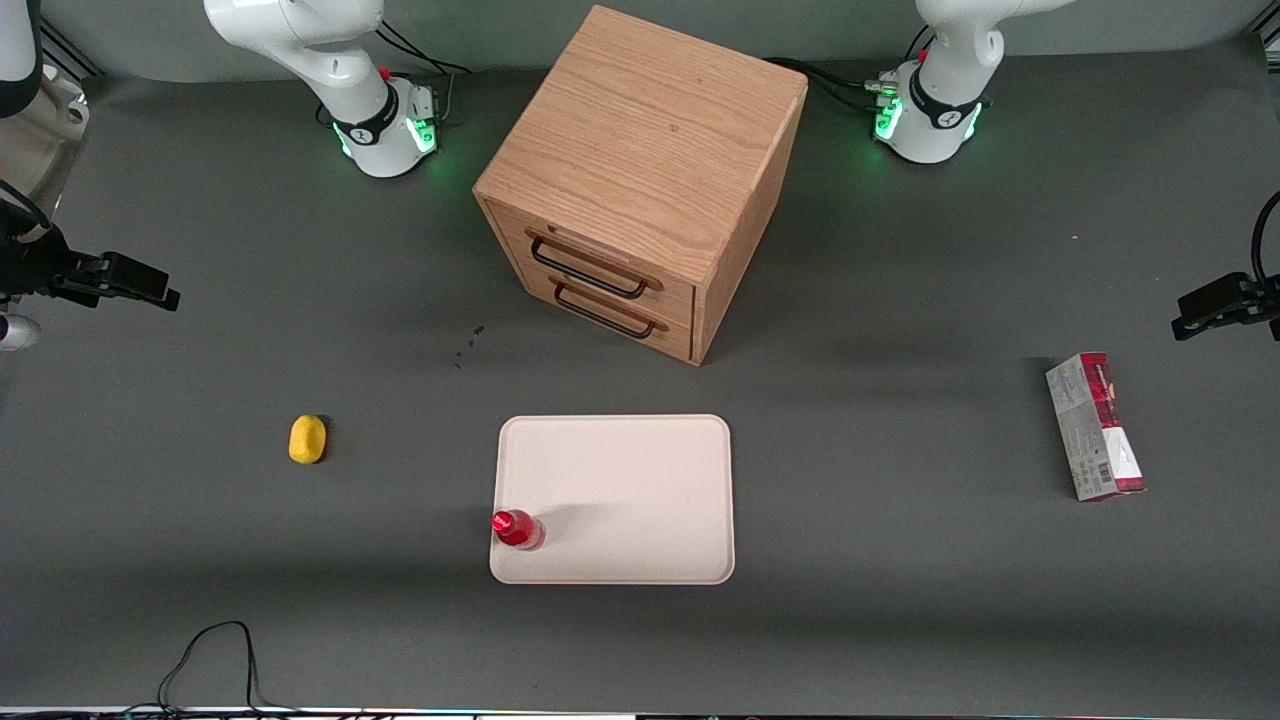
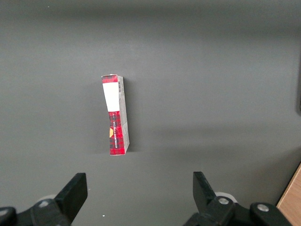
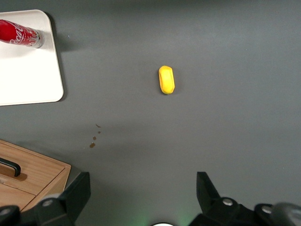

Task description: Place coke bottle on tray

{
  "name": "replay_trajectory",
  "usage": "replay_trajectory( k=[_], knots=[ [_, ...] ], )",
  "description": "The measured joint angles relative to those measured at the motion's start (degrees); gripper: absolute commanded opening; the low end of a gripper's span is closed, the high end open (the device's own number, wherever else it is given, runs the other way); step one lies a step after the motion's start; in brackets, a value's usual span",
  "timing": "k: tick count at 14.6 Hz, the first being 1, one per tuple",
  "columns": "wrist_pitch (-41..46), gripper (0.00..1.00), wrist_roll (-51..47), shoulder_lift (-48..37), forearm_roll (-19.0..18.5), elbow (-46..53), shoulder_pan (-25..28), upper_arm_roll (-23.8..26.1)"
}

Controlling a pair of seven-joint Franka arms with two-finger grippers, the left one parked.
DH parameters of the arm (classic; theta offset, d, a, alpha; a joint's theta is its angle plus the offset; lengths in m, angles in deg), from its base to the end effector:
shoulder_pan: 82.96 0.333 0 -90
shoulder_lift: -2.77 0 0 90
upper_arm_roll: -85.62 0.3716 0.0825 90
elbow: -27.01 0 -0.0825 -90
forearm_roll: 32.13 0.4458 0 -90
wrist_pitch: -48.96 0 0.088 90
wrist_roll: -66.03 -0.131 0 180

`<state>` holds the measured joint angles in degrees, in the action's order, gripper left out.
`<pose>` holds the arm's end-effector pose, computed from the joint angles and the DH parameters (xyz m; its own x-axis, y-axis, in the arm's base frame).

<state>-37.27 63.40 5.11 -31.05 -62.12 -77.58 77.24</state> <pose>0.6203 -0.0281 0.6337 0.9911 -0.0971 -0.0914 -0.0983 -0.9951 -0.0087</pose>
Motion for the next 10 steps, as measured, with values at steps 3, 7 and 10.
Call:
replay_trajectory(
  k=[3, 7, 10],
  knots=[
    [0.0, 1.00, 0.0, 0.0, -0.7, 0.0, 0.0, 0.1],
    [-0.1, 1.00, 1.1, 0.0, -1.9, 0.1, 0.0, 0.1],
    [-0.1, 1.00, 1.2, 0.0, -1.9, 0.1, 0.0, 0.1]
  ],
)
